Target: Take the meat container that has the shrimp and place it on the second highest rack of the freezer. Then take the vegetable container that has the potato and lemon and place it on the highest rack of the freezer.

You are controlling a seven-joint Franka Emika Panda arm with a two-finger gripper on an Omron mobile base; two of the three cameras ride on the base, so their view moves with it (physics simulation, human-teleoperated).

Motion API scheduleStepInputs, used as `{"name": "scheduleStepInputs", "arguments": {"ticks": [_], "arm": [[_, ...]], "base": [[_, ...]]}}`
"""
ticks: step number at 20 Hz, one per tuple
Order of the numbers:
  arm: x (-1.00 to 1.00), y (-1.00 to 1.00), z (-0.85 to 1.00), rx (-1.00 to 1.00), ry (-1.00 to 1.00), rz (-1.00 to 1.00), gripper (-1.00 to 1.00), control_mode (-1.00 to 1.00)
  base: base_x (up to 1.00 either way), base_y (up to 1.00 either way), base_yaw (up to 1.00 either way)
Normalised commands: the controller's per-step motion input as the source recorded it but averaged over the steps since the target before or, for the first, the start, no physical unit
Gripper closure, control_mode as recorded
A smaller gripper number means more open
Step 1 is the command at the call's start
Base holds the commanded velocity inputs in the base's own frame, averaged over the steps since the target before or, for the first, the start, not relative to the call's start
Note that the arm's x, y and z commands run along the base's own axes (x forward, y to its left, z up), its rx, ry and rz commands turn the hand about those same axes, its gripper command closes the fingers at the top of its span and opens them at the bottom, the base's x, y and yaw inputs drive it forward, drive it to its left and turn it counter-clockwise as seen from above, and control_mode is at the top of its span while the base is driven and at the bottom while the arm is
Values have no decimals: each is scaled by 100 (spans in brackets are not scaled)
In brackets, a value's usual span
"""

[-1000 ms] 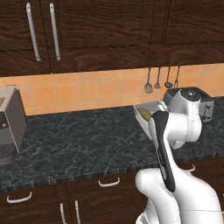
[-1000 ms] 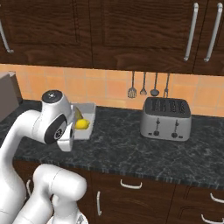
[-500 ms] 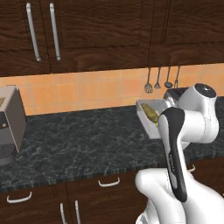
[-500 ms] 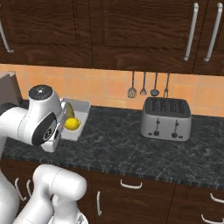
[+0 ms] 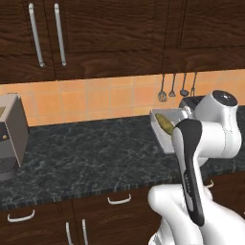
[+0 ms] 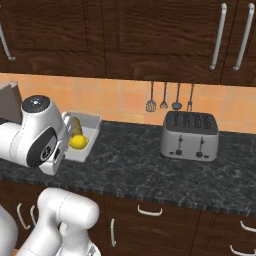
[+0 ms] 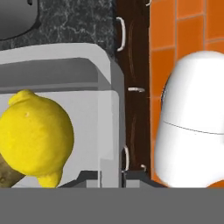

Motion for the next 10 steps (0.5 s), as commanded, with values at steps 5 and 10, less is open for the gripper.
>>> {"name": "scheduleStepInputs", "arguments": {"ticks": [5,10], "arm": [[-4,0,0,-6,0,0,100,100],[0,0,0,0,0,0,100,100]], "base": [[-5,0,0],[-83,-49,-19]]}}
